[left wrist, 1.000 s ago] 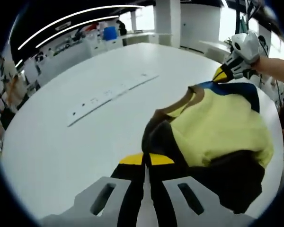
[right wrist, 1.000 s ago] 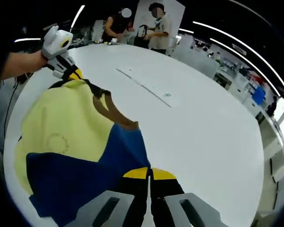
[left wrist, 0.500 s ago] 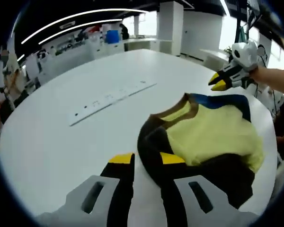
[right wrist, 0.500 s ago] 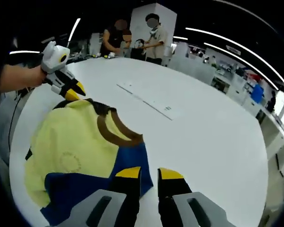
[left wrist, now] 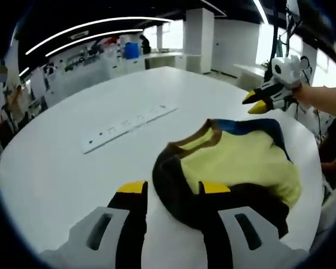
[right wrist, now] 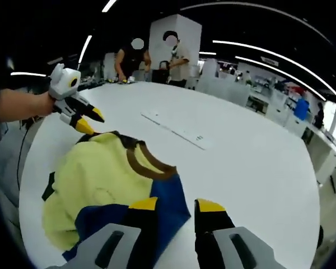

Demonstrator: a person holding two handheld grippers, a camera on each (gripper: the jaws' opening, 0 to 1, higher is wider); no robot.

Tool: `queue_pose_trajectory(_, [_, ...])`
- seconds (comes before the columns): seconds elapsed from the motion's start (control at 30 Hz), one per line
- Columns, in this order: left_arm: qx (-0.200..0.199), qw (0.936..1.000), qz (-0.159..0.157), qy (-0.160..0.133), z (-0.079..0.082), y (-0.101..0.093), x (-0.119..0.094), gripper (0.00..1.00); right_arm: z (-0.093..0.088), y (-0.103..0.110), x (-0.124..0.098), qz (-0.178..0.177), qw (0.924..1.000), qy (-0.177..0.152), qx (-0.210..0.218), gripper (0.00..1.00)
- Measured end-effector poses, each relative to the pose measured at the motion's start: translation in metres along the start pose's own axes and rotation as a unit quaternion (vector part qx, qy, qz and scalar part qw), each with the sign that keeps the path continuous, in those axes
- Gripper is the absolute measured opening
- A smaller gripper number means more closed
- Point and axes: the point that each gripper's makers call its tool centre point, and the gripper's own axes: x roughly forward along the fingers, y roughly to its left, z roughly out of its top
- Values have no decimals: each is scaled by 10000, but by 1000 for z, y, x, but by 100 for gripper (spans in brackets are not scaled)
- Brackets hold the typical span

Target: Fold the garment on the visible template until the final outline fits inside the template.

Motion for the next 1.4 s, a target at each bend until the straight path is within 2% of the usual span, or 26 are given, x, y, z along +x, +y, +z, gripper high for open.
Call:
queue_pose_trajectory(0.33, [-76,9994,-92,-336,11,-16,-20,42,-3,9,-19,68,9991,-252,347,32])
queue_pose_trajectory(0.7, [-75,9992,-187,-336,1,-33,-24,53,-7,17,-38,77,9981,-431,429,39])
queue_pose_trajectory(1.23, [-203,9985,-210,-470,-3,-47,-39,55,-11,30,-58,135,9958,-681,597,42])
queue_pose_trajectory(1.4, [-247,9982,-236,-487,-9,-54,-43,54,-18,41,-62,187,9959,-668,579,42])
